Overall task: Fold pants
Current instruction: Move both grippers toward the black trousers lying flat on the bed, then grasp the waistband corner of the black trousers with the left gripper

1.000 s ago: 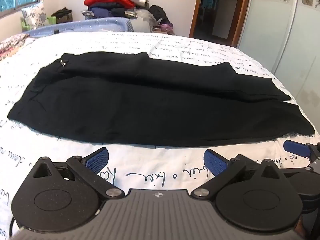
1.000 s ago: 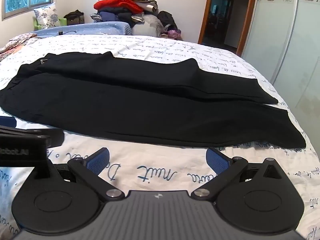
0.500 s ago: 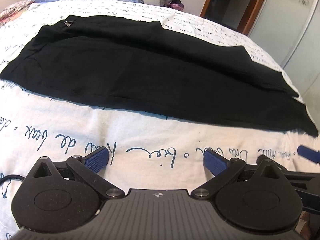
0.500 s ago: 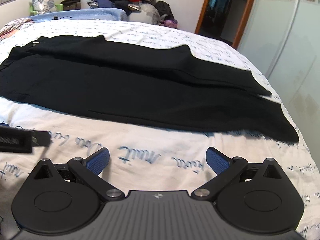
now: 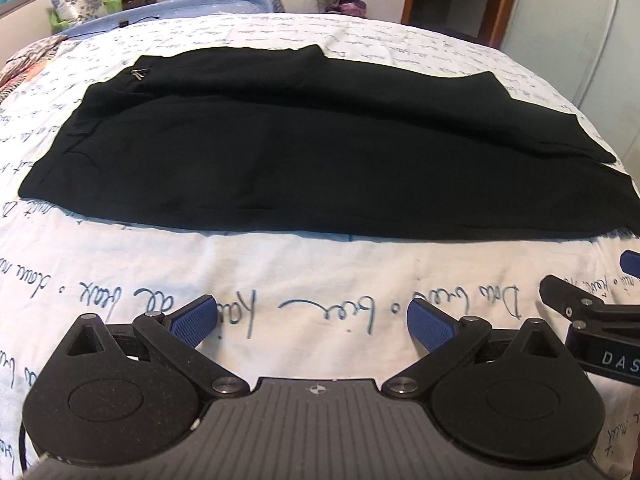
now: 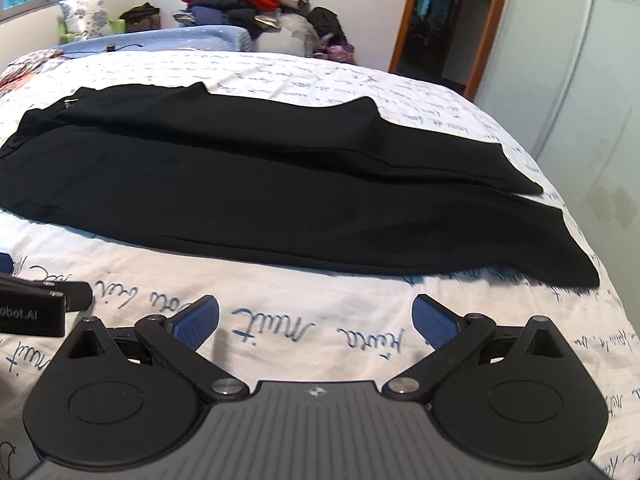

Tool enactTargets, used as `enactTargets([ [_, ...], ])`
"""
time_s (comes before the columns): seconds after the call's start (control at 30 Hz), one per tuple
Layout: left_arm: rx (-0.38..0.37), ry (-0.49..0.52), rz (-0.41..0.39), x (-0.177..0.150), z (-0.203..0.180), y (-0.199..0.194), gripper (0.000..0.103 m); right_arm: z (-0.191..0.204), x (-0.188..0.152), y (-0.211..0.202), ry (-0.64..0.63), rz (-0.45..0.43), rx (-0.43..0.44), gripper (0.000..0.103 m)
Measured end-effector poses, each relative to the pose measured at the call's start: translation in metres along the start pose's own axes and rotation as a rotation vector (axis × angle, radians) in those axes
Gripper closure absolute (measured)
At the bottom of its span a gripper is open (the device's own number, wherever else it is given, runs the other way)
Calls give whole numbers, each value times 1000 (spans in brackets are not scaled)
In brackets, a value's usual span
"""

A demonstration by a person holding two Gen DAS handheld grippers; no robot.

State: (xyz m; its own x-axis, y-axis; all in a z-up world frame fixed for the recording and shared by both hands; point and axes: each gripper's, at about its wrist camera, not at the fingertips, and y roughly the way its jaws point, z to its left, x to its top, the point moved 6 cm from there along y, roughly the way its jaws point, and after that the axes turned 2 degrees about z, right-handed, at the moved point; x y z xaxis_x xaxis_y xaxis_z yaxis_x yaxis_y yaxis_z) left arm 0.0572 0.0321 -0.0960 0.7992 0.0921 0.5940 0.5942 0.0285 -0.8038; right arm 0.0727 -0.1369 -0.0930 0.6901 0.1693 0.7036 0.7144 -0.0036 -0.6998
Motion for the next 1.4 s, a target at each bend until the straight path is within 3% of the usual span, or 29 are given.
enactTargets([
  [0.2,-5,-26,14,5,11,1,1,4,6,3,17,4,58,0],
  [0.8,-43,-72,7,23,44,9,1,36,41,14,-61,-33,78,0],
  [0.9,-53,-32,-52,44,62,1,1,42,50,14,-69,-58,99,0],
  [1.0,19,-34,-125,70,95,-6,1,51,62,21,-103,-69,89,0],
  [1.2,79,-107,-172,100,140,-10,1,67,81,30,-111,-85,118,0],
  [1.4,71,-132,-240,143,178,-9,1,93,105,46,-170,-104,142,0],
])
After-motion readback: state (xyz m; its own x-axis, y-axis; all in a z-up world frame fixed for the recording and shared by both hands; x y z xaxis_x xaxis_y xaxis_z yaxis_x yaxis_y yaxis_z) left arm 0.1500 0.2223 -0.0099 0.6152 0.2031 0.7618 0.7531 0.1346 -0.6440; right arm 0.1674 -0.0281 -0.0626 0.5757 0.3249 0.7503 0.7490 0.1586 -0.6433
